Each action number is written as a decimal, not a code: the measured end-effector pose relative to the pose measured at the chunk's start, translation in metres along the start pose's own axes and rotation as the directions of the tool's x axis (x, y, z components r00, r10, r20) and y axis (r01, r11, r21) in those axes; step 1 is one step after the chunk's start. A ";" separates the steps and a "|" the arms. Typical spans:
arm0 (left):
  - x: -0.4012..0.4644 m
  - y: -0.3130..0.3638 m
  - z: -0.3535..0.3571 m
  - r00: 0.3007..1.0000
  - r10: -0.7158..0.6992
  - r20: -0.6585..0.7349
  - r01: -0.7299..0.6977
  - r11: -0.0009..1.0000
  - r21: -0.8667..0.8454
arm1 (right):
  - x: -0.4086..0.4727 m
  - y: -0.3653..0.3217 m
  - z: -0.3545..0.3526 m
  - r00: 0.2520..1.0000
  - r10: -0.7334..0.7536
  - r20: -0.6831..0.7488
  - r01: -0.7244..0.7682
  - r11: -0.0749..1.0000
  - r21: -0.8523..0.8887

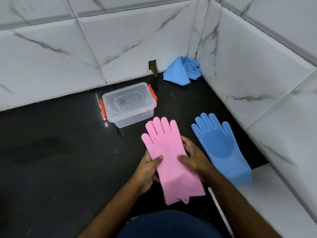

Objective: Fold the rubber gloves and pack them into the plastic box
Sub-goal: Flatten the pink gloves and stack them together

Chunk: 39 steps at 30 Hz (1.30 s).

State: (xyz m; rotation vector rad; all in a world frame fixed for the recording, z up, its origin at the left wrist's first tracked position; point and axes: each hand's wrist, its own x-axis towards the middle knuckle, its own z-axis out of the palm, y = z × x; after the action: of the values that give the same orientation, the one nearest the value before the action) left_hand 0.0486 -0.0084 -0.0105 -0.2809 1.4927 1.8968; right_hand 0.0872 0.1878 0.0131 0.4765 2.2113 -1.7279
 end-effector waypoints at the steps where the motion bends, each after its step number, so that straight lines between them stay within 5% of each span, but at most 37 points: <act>1: 0.000 0.002 0.000 1.000 0.002 0.004 -0.002 1.000 0.007 | 0.000 0.001 0.001 1.000 -0.008 -0.007 0.008 1.000 -0.015; 12: 0.001 0.010 0.004 0.999 0.027 -0.016 -0.027 0.998 0.048 | 0.004 -0.004 0.009 0.978 -0.060 -0.200 0.013 0.974 -0.228; 24: -0.025 0.014 0.007 0.985 0.129 0.114 -0.159 0.935 0.317 | -0.006 -0.009 -0.015 0.975 0.188 -0.120 -0.150 0.951 0.270; 29: -0.030 -0.001 -0.002 0.964 0.142 0.226 -0.225 0.890 0.396 | -0.028 0.007 -0.013 0.974 0.138 -0.179 -0.125 0.989 0.081; 33: -0.026 -0.002 -0.004 0.976 0.156 0.149 -0.206 0.883 0.421 | -0.043 0.018 -0.009 0.978 0.056 -0.202 -0.092 0.980 -0.174; 37: -0.020 -0.001 -0.008 0.984 0.165 0.060 -0.146 0.584 0.798 | -0.046 0.025 0.000 0.972 0.021 -0.235 -0.118 0.905 -0.408; 39: -0.019 -0.003 -0.007 0.985 0.169 0.011 -0.098 0.514 0.852 | -0.044 0.028 0.006 0.971 -0.003 -0.239 -0.116 0.868 -0.482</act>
State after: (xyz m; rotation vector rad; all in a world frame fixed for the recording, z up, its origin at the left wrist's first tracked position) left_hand 0.0634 -0.0216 -0.0042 0.2492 2.3557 1.0163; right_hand 0.1394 0.1847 0.0063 0.6293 2.6506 -1.0476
